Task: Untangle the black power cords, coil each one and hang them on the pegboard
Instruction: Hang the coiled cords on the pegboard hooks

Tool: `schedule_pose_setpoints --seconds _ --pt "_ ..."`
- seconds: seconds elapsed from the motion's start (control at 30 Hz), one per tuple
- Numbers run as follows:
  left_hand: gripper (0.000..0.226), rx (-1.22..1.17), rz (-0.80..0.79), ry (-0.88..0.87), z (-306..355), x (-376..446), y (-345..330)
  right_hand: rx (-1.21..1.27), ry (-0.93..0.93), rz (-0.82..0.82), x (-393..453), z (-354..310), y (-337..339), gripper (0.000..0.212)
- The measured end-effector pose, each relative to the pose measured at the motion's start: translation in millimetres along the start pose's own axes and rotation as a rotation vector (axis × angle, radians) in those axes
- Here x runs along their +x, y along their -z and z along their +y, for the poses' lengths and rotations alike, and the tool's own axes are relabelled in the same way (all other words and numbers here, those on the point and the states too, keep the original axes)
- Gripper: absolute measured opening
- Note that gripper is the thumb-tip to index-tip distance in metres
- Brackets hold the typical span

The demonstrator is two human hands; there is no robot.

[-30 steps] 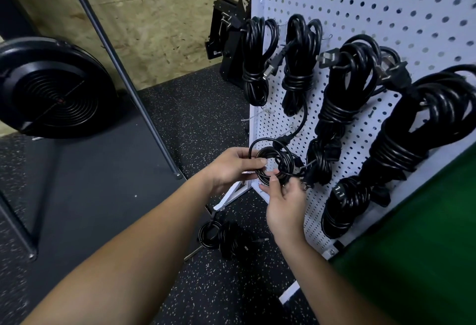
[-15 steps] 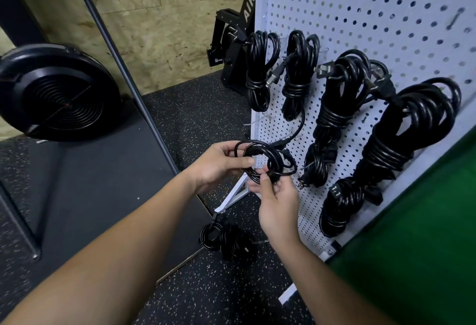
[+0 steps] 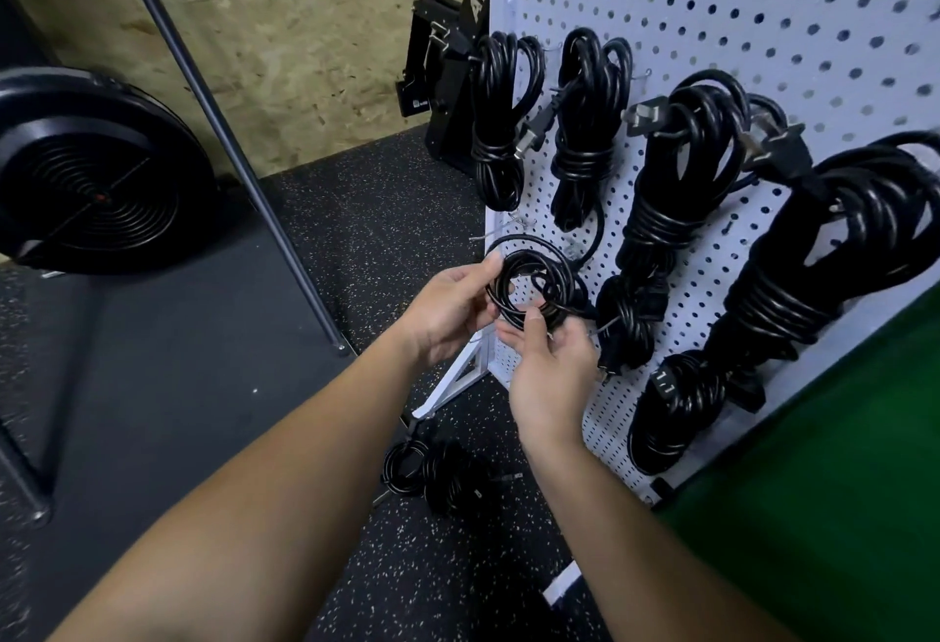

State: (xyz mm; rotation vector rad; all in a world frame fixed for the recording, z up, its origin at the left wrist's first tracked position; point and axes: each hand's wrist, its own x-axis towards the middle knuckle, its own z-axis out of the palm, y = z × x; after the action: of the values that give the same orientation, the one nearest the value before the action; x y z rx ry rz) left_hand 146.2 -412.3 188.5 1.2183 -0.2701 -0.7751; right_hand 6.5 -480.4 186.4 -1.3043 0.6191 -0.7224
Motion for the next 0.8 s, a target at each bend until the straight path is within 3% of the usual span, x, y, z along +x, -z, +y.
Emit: schedule_pose_setpoints --seconds 0.17,0.23,0.3,0.4,0.6,0.73,0.8 --pt "0.036 -0.046 0.049 -0.022 -15.5 23.0 -25.2 0.171 -0.094 0.100 16.8 11.3 2.1 0.015" --pt "0.028 -0.024 0.079 -0.063 -20.8 25.3 -38.0 0.230 -0.179 0.131 22.6 15.3 3.9 0.012" --pt "0.019 -0.012 0.096 -0.093 -28.9 27.3 -42.5 0.262 -0.235 0.136 25.9 18.7 8.1 0.024" --pt "0.013 -0.057 0.103 -0.093 -38.5 25.4 -36.3 0.172 -0.264 0.096 24.9 21.0 14.6 0.039" --pt "0.039 -0.103 0.078 -0.050 -43.9 7.3 -23.9 0.050 -0.241 0.037 9.6 22.9 26.8 0.033" --pt "0.023 -0.049 0.064 0.011 -44.1 -6.6 -13.9 0.003 -0.239 0.015 3.7 23.8 31.7 0.027" --pt "0.028 -0.023 0.085 0.014 -47.9 -10.3 -9.5 -0.020 -0.229 -0.001 2.6 21.6 31.7 0.029"
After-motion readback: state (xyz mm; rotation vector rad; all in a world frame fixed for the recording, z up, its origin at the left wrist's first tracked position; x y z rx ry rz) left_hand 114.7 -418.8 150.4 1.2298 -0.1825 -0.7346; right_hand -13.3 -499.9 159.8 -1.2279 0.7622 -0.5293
